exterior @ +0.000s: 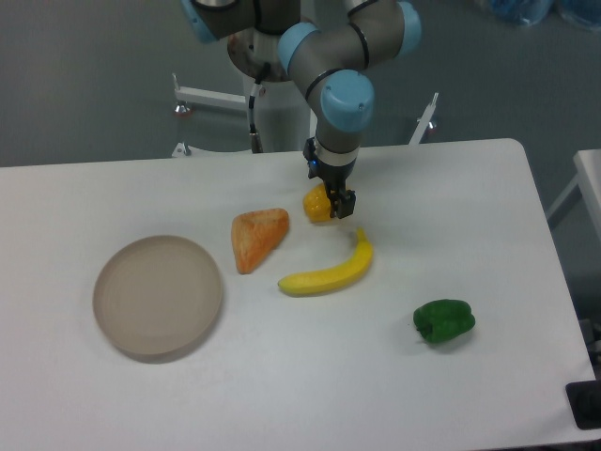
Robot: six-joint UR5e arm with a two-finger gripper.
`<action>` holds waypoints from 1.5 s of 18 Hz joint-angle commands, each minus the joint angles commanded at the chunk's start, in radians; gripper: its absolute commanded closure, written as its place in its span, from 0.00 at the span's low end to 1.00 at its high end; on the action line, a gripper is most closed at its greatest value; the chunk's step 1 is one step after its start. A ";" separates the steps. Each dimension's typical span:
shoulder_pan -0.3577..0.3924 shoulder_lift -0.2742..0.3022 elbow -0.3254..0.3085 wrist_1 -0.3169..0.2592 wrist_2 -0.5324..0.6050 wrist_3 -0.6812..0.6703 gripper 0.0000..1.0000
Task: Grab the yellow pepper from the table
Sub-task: 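Lift the yellow pepper and carry it toward the green pepper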
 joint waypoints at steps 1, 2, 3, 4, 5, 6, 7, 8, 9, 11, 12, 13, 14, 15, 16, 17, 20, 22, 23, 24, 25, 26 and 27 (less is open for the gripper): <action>-0.002 -0.006 0.006 -0.002 0.003 -0.005 0.59; -0.002 -0.006 0.012 -0.003 0.012 -0.005 0.64; 0.000 -0.006 0.024 -0.005 0.011 -0.006 0.65; 0.000 -0.006 0.040 -0.014 0.017 -0.008 0.65; 0.002 -0.003 0.066 -0.024 0.023 -0.021 0.68; 0.005 -0.003 0.083 -0.041 0.029 -0.028 0.69; 0.006 -0.003 0.122 -0.082 0.032 -0.026 0.73; 0.011 -0.003 0.156 -0.125 0.034 -0.026 0.75; 0.021 -0.005 0.196 -0.174 0.034 -0.026 0.75; 0.035 -0.026 0.309 -0.285 0.032 -0.026 0.75; 0.041 -0.040 0.354 -0.320 0.032 -0.026 0.75; 0.044 -0.057 0.398 -0.346 0.032 -0.026 0.75; 0.046 -0.075 0.443 -0.371 0.032 -0.028 0.75; 0.046 -0.095 0.486 -0.402 0.032 -0.026 0.75; 0.048 -0.119 0.530 -0.438 0.032 -0.026 0.75; 0.048 -0.142 0.575 -0.466 0.032 -0.026 0.75; 0.043 -0.219 0.676 -0.465 0.035 -0.029 0.75; 0.048 -0.233 0.693 -0.440 0.032 -0.008 0.74; 0.049 -0.236 0.695 -0.428 0.032 -0.006 0.73; 0.051 -0.236 0.695 -0.405 0.032 0.000 0.72; 0.051 -0.238 0.695 -0.387 0.032 0.005 0.71; 0.049 -0.238 0.683 -0.350 0.031 0.003 0.71; 0.048 -0.241 0.678 -0.322 0.034 0.000 0.71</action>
